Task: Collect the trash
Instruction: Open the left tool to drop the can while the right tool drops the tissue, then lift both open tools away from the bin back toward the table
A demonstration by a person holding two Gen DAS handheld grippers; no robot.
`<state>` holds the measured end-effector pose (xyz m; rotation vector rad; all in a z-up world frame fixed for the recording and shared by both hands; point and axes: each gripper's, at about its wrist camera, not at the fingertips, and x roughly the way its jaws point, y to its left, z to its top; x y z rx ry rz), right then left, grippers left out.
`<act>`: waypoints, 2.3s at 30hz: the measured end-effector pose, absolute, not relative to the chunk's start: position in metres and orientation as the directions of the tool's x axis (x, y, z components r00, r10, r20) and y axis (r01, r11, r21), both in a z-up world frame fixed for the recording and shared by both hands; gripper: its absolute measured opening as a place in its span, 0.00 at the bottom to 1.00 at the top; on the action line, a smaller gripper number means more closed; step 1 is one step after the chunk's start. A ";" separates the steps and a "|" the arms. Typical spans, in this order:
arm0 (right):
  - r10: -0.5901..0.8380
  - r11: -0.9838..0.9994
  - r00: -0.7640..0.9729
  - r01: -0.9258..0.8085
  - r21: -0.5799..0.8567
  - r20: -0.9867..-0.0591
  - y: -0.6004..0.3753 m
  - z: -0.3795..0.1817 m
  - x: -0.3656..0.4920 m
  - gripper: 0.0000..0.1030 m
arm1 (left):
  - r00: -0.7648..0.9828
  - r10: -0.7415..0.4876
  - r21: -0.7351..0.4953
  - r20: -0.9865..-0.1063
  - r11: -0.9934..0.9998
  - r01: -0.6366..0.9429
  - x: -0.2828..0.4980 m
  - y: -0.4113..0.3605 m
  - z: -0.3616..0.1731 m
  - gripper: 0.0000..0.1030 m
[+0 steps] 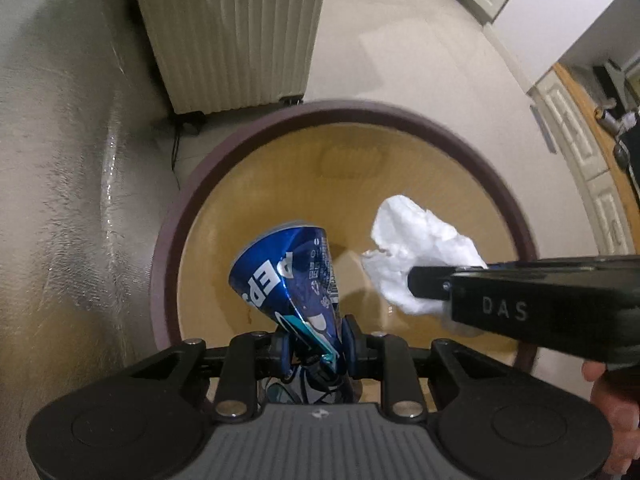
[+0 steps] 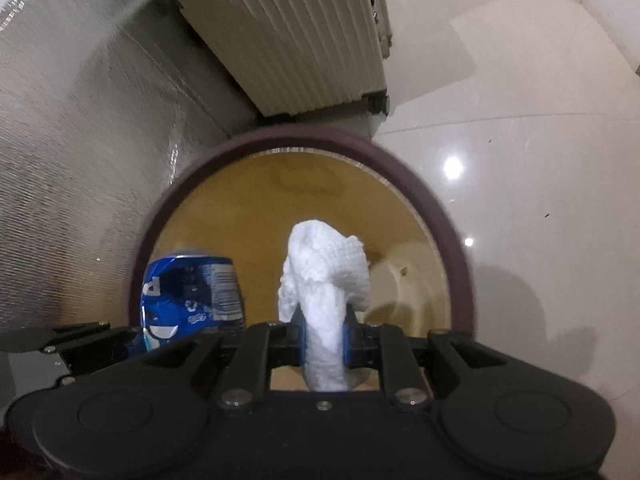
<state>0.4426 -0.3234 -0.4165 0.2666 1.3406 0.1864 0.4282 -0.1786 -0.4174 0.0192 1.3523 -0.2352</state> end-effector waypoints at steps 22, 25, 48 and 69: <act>0.256 0.967 0.154 -0.025 0.255 -0.954 -0.309 -0.440 0.451 0.35 | 0.125 -0.147 -0.121 -0.981 0.973 0.196 0.438 -0.179 -0.450 0.39; 0.257 0.966 0.161 -0.028 0.256 -0.953 -0.309 -0.434 0.449 0.39 | 0.130 -0.156 -0.130 -0.979 0.973 0.189 0.434 -0.178 -0.445 0.43; 0.256 0.966 0.229 -0.038 0.254 -0.939 -0.325 -0.381 0.430 0.64 | 0.208 -0.127 -0.104 -0.970 0.988 0.115 0.397 -0.154 -0.382 0.79; 0.187 0.982 0.324 -0.061 0.177 -0.927 -0.352 -0.320 0.367 1.00 | 0.310 -0.100 -0.092 -0.946 0.995 0.039 0.362 -0.129 -0.315 1.00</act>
